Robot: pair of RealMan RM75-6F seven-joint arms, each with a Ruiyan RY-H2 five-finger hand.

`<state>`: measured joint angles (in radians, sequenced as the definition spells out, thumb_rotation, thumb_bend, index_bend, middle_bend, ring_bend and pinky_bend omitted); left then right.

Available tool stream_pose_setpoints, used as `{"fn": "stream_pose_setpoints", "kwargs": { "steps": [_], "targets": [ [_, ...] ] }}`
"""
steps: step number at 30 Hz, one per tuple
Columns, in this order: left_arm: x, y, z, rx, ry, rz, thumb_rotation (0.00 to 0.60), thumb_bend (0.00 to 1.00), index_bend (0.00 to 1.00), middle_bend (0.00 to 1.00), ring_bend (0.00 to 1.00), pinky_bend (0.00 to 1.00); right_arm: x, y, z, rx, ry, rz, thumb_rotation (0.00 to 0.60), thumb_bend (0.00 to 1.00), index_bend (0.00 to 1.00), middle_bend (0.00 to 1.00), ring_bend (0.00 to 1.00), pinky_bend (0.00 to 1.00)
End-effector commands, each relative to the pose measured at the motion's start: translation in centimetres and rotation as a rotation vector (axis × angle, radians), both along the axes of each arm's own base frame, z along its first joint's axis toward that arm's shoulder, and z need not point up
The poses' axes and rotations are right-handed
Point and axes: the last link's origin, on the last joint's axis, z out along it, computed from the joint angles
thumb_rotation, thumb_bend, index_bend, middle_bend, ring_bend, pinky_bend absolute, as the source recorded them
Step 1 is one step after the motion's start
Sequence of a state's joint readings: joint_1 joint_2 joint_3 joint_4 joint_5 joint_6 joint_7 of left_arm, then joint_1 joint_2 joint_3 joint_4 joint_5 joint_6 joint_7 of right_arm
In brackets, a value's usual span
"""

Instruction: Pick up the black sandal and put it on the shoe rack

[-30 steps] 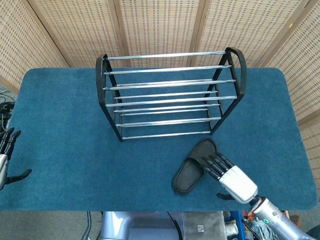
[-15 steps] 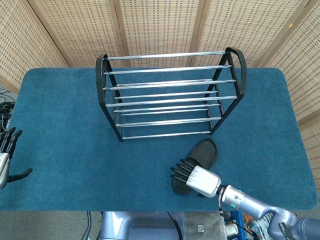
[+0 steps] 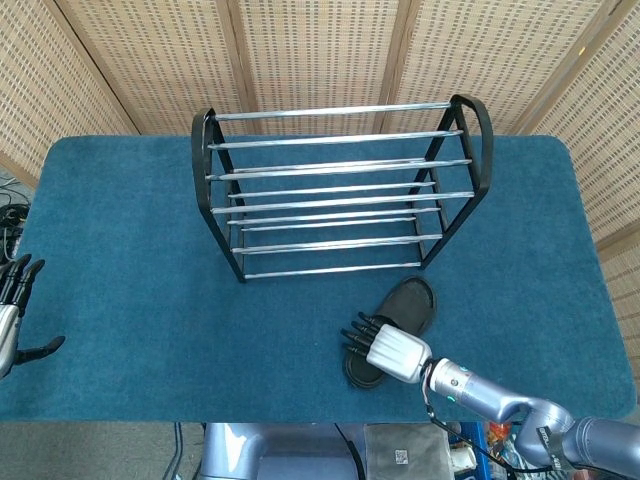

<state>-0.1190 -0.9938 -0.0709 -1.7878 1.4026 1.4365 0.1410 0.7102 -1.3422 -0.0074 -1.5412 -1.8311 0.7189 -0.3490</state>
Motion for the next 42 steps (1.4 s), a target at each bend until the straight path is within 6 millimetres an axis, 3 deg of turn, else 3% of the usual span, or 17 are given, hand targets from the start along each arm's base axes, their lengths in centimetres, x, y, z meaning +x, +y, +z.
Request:
{"fn": "stream_pose_setpoints", "kwargs": {
  "steps": [1, 9, 13, 15, 17, 20, 22, 26, 34, 39, 42],
  "targets": [
    [0.0, 0.0, 0.0, -0.002, -0.006, 0.000, 0.600, 0.11, 0.00, 0.00, 0.00, 0.00, -0.1, 0.1, -0.5, 0.003, 0.020, 0.014, 0.600, 0.00, 0.00, 0.00, 0.00, 0.00],
    [-0.1, 0.1, 0.2, -0.003, -0.012, 0.003, 0.600, 0.11, 0.00, 0.00, 0.00, 0.00, 0.0, 0.0, -1.5, 0.004, 0.049, 0.020, 0.600, 0.00, 0.00, 0.00, 0.00, 0.00],
    [-0.2, 0.1, 0.2, -0.003, -0.014, 0.005, 0.600, 0.11, 0.00, 0.00, 0.00, 0.00, -0.1, -0.1, -1.7, -0.001, 0.062, 0.031, 0.600, 0.14, 0.03, 0.10, 0.03, 0.03],
    [-0.2, 0.1, 0.2, -0.002, -0.015, 0.006, 0.600, 0.11, 0.00, 0.00, 0.00, 0.00, 0.0, 0.0, -1.8, 0.004, 0.062, 0.031, 0.600, 0.25, 0.11, 0.20, 0.10, 0.11],
    [-0.2, 0.1, 0.3, -0.002, -0.017, 0.007, 0.600, 0.11, 0.00, 0.00, 0.00, 0.00, 0.1, 0.2, -1.8, 0.009, 0.052, 0.034, 0.600, 0.38, 0.27, 0.33, 0.21, 0.23],
    [-0.2, 0.2, 0.3, -0.002, -0.020, 0.007, 0.600, 0.11, 0.00, 0.00, 0.00, 0.00, 0.2, 0.5, -1.8, 0.013, 0.031, 0.053, 0.600, 0.53, 0.48, 0.45, 0.30, 0.32],
    [-0.3, 0.2, 0.4, -0.001, -0.024, 0.007, 0.600, 0.11, 0.00, 0.00, 0.00, 0.00, 0.2, 0.9, -1.6, 0.015, 0.009, 0.065, 0.600, 0.59, 0.52, 0.48, 0.33, 0.34],
    [-0.3, 0.1, 0.5, 0.001, -0.030, 0.009, 0.600, 0.11, 0.00, 0.00, 0.00, 0.00, 0.2, 1.7, -0.8, 0.019, -0.035, 0.086, 0.600, 0.64, 0.53, 0.49, 0.34, 0.34],
    [-0.3, 0.0, 0.6, 0.001, -0.033, 0.006, 0.600, 0.11, 0.00, 0.00, 0.00, 0.00, 0.1, 3.5, 2.2, -0.001, -0.091, 0.196, 0.600, 0.67, 0.54, 0.49, 0.35, 0.35],
    [-0.2, 0.0, 0.5, 0.001, -0.028, 0.004, 0.600, 0.11, 0.00, 0.00, 0.00, 0.00, 0.7, 5.0, 5.6, -0.056, -0.126, 0.351, 0.600, 0.68, 0.54, 0.50, 0.35, 0.35],
    [-0.2, 0.0, 0.4, 0.000, -0.026, 0.006, 0.600, 0.11, 0.00, 0.00, 0.00, 0.00, 1.2, 5.2, 6.7, -0.068, -0.141, 0.389, 0.600, 0.68, 0.54, 0.50, 0.35, 0.35]
  ]
}}
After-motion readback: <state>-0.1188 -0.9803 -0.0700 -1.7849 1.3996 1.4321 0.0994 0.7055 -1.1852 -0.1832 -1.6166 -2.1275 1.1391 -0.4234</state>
